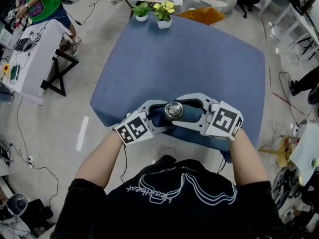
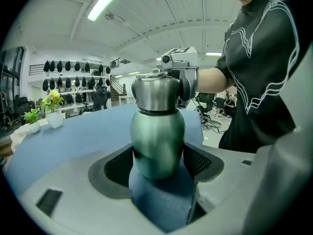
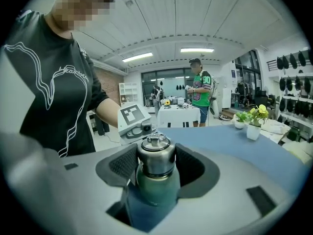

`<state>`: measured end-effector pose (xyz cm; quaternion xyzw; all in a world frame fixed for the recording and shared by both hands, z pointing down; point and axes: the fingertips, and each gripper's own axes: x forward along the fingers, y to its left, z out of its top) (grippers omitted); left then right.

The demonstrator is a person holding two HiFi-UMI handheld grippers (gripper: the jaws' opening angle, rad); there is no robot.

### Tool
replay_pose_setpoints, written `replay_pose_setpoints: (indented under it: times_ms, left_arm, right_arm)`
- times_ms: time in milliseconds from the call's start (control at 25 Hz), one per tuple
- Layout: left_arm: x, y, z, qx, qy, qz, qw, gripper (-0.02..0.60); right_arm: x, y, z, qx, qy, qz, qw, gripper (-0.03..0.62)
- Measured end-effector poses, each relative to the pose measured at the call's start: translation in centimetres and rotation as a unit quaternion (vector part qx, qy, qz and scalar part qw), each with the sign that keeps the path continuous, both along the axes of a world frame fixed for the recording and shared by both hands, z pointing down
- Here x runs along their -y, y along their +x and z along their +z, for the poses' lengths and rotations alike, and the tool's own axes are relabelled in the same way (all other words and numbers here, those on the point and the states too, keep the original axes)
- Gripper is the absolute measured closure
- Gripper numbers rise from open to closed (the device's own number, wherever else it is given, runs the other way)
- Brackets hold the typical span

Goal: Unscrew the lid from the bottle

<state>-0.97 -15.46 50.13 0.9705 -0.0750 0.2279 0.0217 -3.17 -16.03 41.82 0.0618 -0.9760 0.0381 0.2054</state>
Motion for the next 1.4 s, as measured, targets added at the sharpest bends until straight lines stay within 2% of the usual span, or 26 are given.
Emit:
replay_pose_setpoints:
  times_ms: [240,520,760,920,1000,1080,1280,1320,1400]
  left_arm:
    - [0.1,-0.2,0.0,-0.004,0.0,-0.002,1.0,0.265]
    - [-0.2,-0.5,0.3,-0.001,0.002,-0.012,0.9999,0.265]
    - [0.2,-2.2,-0.7,-0.026,-0.013,-0.062,0.9976,0.265]
    - [-0.5,-4.2,-2.9,-0.049,-0.021,-0.109,0.9926,0.265]
    - [-0.7,-5.0,-5.2,-0.072,-0.017,-0.142,0.9871,0.267]
    - [-0.9,-5.5,-8.0,-0.102,-0.017,-0.183,0.9775,0.278]
    - [-2.0,-5.8,-15.5,-0.162,-0.028,-0.292,0.9422,0.48]
    - [-2.5,-5.5,-16.8,-0.178,-0.036,-0.303,0.9354,0.525]
    - [-4.0,-4.5,-18.9,-0.205,-0.05,-0.312,0.9265,0.557]
  right_arm:
    - [0.1,-0.3,-0.1,0.005,-0.009,-0.013,1.0,0.344]
    - [0.1,-0.2,-0.8,0.039,-0.015,0.009,0.999,0.344]
    - [0.0,-0.2,-3.0,0.093,-0.01,0.029,0.995,0.345]
    - [0.0,0.5,-5.2,0.134,-0.004,0.062,0.989,0.345]
    - [-0.2,1.4,-6.6,0.153,-0.005,0.088,0.984,0.347]
    - [-0.6,2.4,-8.0,0.166,-0.002,0.113,0.98,0.347]
    - [-2.2,5.9,-11.4,0.183,0.008,0.183,0.966,0.347]
    - [-2.6,6.8,-11.9,0.185,0.011,0.194,0.963,0.347]
    - [-3.9,8.0,-12.4,0.184,0.021,0.204,0.961,0.347]
